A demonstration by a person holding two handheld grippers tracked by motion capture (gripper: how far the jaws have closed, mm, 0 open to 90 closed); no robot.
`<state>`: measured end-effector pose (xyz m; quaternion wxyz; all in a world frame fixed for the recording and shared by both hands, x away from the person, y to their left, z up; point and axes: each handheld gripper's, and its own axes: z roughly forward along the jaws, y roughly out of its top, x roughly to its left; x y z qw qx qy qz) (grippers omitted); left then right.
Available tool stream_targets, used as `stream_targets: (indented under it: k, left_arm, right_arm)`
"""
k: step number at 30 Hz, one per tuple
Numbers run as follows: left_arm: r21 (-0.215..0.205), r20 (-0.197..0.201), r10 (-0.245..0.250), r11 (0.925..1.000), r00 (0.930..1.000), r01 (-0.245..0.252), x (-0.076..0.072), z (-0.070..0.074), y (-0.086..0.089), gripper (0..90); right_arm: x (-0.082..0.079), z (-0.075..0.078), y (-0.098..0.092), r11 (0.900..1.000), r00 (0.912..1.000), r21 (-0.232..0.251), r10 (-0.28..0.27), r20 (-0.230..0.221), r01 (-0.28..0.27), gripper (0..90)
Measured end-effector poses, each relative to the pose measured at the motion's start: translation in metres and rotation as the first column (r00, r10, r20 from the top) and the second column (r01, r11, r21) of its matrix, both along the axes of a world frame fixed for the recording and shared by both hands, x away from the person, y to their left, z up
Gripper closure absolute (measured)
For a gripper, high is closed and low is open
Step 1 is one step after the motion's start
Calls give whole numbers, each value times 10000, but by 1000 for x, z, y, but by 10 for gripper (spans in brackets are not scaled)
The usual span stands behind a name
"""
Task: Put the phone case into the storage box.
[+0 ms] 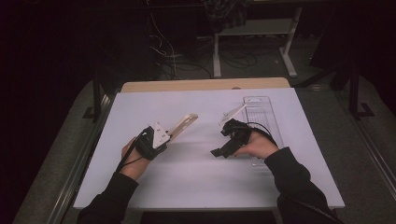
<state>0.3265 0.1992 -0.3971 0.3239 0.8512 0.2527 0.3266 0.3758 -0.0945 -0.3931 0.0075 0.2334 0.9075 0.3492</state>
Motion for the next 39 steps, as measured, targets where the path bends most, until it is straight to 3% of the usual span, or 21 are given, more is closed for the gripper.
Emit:
stream_targets:
  k: [3,5,8,17,19,22,23,24,25,34,36,38,39]
  left_arm:
    - [-260,-297,27,9997,9996,-34,2,2,4,802]
    - [-854,-560,199,9960,9982,-247,2,1,5,802]
    - [-1043,-661,233,9941,9975,-301,5,3,9,802]
    - [-2065,-1046,418,9764,9936,-628,8,5,13,802]
    - [-2377,-1203,428,9688,9918,-706,8,6,14,802]
    - [-2889,-1483,444,9535,9880,-862,7,8,16,802]
    - [-3210,-1559,467,9423,9867,-953,7,8,15,802]
    - [-3273,-1589,443,9401,9863,-950,7,8,16,802]
    - [-3440,-1615,499,9332,9856,-1036,7,8,16,802]
    - [-3384,-1498,730,9333,9860,-1205,6,9,18,801]
    - [-3502,-1494,791,9280,9856,-1276,6,8,18,801]
    - [-3496,-1495,844,9275,9852,-1325,5,8,18,801]
    - [-3598,-1559,906,9222,9836,-1420,5,8,17,801]
  right_arm:
    - [0,0,0,10000,10000,-37,14,44,-14,27]
    - [0,0,0,10000,10000,-33,-3,37,3,27]
    - [0,0,0,10000,10000,-34,-8,31,8,27]
    - [0,0,0,10000,10000,-5,-34,-20,34,26]
    - [0,1,-1,10000,10000,-3,-26,-26,26,27]
    - [-2,2,0,9997,9990,123,-223,-375,228,27]
    - [-1,2,0,9998,9994,66,-195,-281,197,27]
    - [0,1,-1,9999,9999,-13,-129,-105,128,27]
    - [0,1,-1,9999,9998,25,-149,-158,150,27]
    - [0,1,-1,9997,9997,145,-169,-153,172,26]
    - [0,1,-1,9997,9996,132,-205,-171,208,23]
    - [1,1,-2,9995,9993,166,-266,-272,271,20]
    - [1,1,-2,9994,9992,209,-252,-323,259,19]
